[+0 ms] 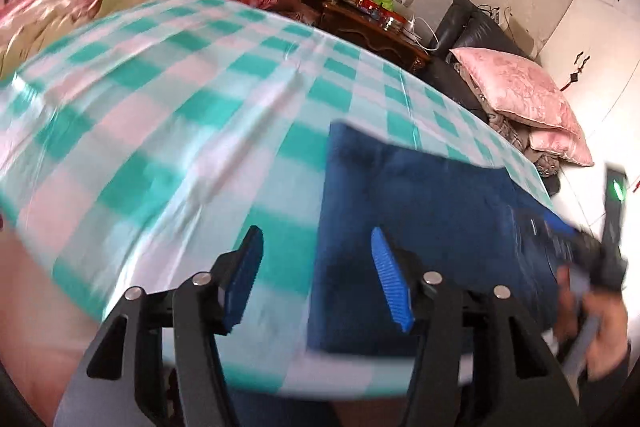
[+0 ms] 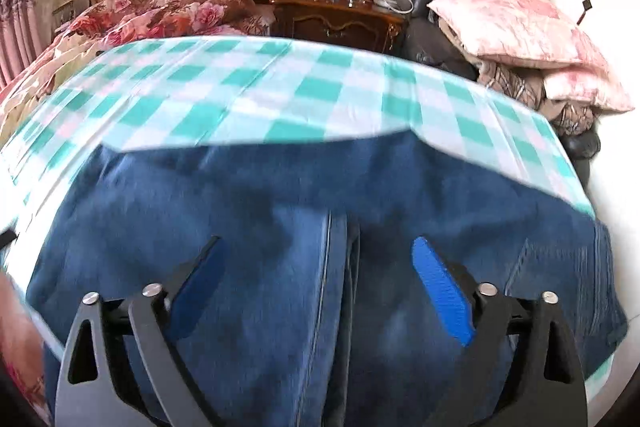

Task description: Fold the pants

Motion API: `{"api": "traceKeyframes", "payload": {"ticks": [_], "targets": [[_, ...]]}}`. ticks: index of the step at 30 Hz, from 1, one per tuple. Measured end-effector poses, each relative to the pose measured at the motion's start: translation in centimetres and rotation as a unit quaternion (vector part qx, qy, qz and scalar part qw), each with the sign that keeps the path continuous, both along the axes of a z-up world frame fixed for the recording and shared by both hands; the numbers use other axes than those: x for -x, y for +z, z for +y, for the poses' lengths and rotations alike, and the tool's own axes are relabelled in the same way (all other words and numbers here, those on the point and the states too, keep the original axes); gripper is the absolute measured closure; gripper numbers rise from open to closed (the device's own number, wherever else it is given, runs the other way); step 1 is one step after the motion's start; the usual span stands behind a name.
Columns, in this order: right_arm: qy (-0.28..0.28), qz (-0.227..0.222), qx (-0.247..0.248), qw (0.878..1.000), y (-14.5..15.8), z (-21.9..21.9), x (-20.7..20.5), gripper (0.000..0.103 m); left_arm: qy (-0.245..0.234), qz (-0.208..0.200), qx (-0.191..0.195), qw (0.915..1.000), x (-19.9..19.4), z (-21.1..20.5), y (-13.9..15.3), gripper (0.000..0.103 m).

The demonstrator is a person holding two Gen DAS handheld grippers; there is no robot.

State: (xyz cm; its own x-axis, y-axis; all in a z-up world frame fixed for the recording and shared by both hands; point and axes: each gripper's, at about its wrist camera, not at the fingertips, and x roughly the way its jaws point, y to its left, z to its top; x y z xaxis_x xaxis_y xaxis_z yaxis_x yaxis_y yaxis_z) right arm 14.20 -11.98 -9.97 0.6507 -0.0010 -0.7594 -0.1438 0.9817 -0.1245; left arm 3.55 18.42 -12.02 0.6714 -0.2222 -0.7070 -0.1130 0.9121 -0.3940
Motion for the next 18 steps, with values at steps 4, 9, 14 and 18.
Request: {"api": "traceKeyframes", "payload": {"ticks": [4, 9, 14, 18], "targets": [[-0.007, 0.023, 0.023, 0.999, -1.8, 0.7, -2.9, 0.033, -0.013, 0.026, 0.016, 0.9995, 1.1, -0.4, -2.3, 0.063], [-0.018, 0.037, 0.028, 0.999, -3.5, 0.0, -3.6, 0.035, -0.015, 0.019, 0.038, 0.999, 1.5, -0.5, -3.0, 0.065], [-0.022, 0.035, 0.051, 0.998, -3.6, 0.2, -3.6, 0.027, -0.029, 0.023, 0.035, 0.9987, 1.5, -1.0, -3.0, 0.067], [-0.027, 0.036, 0.054, 0.998, -3.6, 0.1, -3.5, 0.023, -0.028, 0.028, 0.037, 0.9985, 1.7, -1.2, -2.9, 0.07]]}}
